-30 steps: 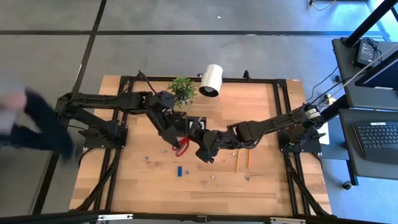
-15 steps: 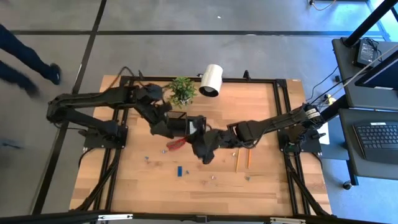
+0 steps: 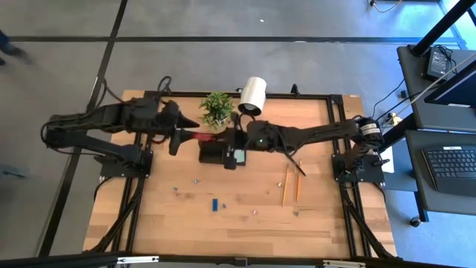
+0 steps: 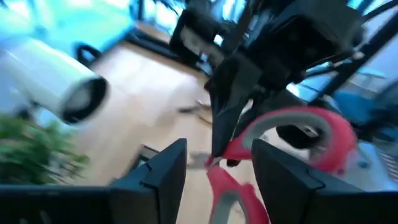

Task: Pick and place office supplies into organizer
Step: Put the red scissors into the black desk organizer

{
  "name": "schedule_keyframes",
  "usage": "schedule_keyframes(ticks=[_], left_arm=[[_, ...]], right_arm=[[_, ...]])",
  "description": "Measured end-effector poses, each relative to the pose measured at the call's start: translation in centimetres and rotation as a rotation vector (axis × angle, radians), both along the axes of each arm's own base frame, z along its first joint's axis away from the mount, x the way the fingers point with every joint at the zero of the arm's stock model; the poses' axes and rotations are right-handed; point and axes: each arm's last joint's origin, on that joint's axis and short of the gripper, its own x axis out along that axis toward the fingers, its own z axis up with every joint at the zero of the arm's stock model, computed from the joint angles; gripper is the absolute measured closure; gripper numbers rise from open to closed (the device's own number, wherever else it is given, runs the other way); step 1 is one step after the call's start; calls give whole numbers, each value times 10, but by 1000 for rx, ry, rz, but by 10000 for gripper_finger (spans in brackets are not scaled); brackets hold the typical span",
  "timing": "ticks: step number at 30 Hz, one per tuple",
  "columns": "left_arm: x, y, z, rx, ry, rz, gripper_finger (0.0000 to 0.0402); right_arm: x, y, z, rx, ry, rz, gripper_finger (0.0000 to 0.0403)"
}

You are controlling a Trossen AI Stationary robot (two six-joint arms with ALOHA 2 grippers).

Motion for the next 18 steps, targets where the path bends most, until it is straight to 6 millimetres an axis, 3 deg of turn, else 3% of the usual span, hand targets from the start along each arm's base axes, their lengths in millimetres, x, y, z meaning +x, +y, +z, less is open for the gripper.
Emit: schedule_keyframes(ticks=[5,12,18], left_arm=[[-15,-3,0,82,-64,48,224],[-12,-3,-15,119,-120,59,224],[-8,-2,-31,94,-81,111,224]], right_arm=[[-6,-26,-24,49,-132,-42,359],[-15,-59,-52,133,-209,-165,359],[5,-64,-70,189,-179,-73,359]])
